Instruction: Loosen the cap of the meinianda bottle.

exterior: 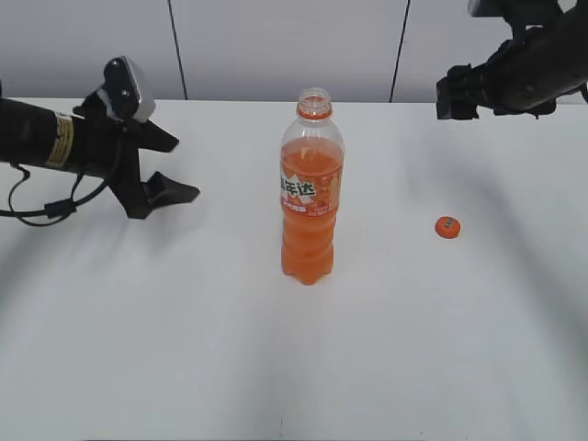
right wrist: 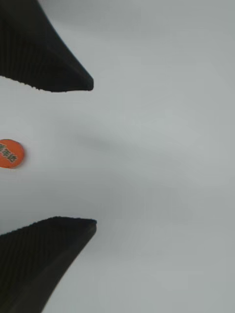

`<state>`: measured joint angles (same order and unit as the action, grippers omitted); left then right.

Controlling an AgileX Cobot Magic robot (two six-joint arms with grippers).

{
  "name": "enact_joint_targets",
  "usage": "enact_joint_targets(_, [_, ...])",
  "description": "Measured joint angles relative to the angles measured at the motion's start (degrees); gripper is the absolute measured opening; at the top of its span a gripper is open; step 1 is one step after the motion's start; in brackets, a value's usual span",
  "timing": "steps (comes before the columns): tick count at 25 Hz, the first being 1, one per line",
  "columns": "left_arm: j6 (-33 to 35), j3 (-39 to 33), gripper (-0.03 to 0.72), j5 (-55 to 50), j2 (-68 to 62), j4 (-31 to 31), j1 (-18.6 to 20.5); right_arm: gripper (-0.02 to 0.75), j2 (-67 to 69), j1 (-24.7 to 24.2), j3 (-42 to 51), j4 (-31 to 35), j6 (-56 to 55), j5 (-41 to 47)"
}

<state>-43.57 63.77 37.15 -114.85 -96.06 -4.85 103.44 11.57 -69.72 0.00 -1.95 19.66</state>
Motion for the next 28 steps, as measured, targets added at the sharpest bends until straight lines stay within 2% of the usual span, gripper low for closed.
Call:
enact_joint_targets(3, [-1.6,0.0,0.579,-12.3,3.6,2.5,0.0,0.595,-0.1,0.0,-2.9,-1.1,0.0,0.4])
enact_joint_targets(10, [-2.1,0.0,0.575,-32.1,10.1,19.6,0.1,0.595,-0.1,0.0,-9.1,-7.5,0.0,3.3])
enact_joint_targets(19, [-0.7,0.0,0.555,-58.9,12.0,33.1,0.2,0.595,-0.1,0.0,-18.0,-12.3,0.0,12.6])
enact_joint_targets(22, [6.1,0.0,0.552,-64.0,13.5,42.4,0.2,0.595,-0.1,0.0,-19.8,-12.8,0.0,16.7])
enact_joint_targets(26, [24.0,2.4,0.552,-73.4,14.0,61.7,0.2,0.595,-0.1,0.0,-21.5,-12.9,0.0,21.5])
enact_joint_targets(28, [30.7,5.1,0.552,-78.8,14.0,68.7,0.2,0.595,-0.1,0.0,-22.1,-12.9,0.0,25.0])
